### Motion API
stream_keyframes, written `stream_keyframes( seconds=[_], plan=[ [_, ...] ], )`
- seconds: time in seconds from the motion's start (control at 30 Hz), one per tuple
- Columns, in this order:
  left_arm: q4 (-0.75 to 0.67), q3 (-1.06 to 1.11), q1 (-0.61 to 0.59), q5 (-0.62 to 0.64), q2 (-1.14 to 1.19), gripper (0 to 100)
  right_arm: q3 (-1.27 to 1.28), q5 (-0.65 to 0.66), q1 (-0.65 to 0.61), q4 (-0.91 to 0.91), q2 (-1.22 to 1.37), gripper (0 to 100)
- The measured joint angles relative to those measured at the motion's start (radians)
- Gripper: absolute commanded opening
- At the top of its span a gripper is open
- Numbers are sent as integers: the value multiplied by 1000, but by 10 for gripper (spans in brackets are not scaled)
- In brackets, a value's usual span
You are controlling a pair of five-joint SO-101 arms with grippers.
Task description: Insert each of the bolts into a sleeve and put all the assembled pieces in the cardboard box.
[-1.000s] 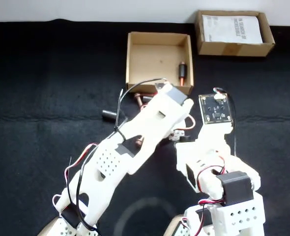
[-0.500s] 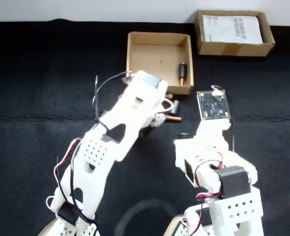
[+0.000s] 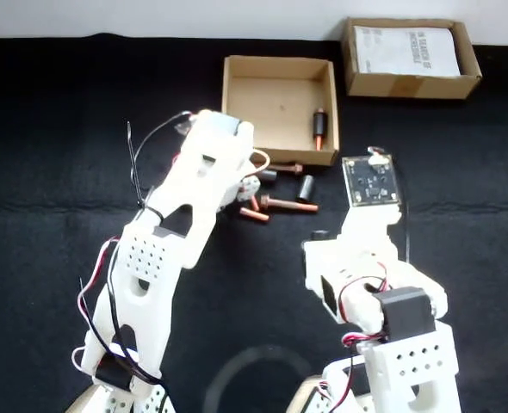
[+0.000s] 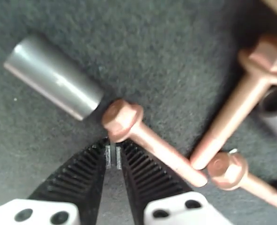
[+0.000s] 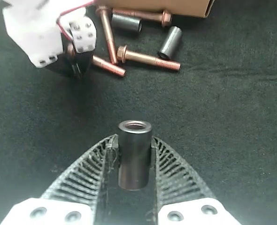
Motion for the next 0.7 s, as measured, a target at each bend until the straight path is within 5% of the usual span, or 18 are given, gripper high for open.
stream_keyframes(
  seconds=[0.7],
  plan=[
    [109,-273,2,26,5,38,51,0,2,-32,0,7]
  ],
)
